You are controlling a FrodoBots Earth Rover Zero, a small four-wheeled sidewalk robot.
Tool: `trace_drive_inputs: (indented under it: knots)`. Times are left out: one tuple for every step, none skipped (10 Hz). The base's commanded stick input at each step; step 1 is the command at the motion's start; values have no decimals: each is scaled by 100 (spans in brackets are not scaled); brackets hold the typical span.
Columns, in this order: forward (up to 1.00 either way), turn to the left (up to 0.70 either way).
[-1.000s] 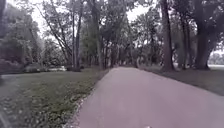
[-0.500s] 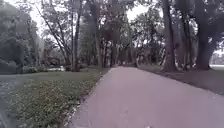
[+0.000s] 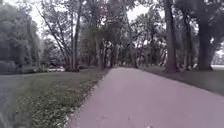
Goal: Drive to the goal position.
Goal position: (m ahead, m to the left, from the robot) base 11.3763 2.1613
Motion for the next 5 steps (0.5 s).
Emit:
trace_drive_inputs:
  knots:
    - [70, 0]
    - [70, 0]
    - [70, 0]
    - [70, 0]
    - [70, 0]
